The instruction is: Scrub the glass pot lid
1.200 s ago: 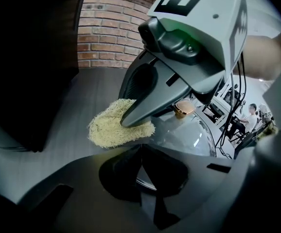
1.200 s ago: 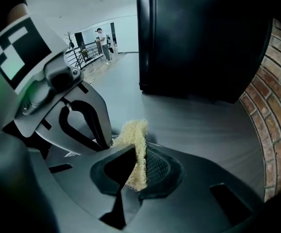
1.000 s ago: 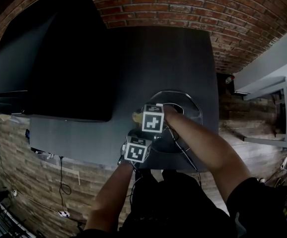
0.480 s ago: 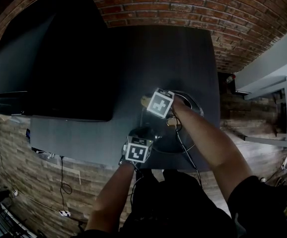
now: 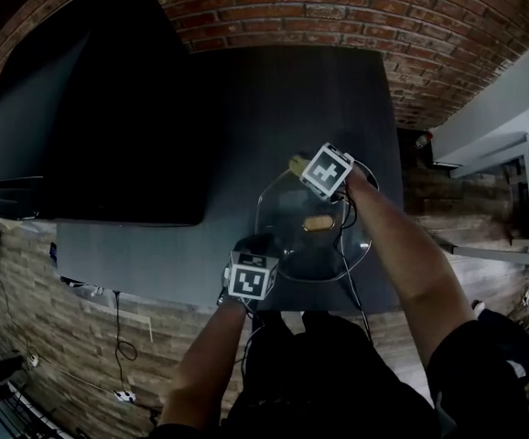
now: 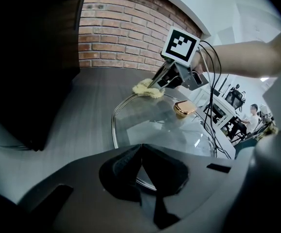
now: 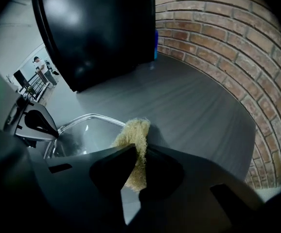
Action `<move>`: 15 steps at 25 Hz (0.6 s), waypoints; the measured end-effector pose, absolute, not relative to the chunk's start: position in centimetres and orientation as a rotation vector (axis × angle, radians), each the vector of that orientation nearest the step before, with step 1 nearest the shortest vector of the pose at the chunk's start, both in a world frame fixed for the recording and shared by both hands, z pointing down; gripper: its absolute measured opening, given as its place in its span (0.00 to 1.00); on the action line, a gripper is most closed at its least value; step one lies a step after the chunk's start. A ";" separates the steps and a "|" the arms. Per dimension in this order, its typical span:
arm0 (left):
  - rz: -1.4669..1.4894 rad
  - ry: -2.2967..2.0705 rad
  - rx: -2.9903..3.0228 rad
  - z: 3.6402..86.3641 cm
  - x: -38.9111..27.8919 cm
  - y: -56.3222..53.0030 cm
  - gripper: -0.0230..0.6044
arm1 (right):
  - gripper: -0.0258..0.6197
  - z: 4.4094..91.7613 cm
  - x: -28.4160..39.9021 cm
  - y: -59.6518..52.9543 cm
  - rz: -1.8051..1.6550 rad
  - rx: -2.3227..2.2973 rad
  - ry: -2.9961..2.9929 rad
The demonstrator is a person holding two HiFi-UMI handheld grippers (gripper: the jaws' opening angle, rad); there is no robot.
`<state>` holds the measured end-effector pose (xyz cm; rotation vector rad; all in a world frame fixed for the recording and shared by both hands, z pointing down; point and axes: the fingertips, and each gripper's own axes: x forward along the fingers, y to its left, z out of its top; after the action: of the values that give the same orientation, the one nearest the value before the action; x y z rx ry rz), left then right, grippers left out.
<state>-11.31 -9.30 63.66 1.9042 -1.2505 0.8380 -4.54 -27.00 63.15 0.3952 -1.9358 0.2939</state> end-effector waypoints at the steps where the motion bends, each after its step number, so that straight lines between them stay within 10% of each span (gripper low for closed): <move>1: 0.831 -1.252 1.909 63.5 -11.3 -9.4 0.09 | 0.12 62.9 -3.8 -27.1 0.308 0.410 -1.934; 15: 0.850 -1.272 1.902 63.5 -11.3 -9.6 0.09 | 0.12 63.2 5.0 -27.3 0.375 0.570 -1.901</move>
<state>-11.27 -9.56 63.54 1.9022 -1.2718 0.8496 4.96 -27.30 63.19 0.5702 -1.9014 0.3751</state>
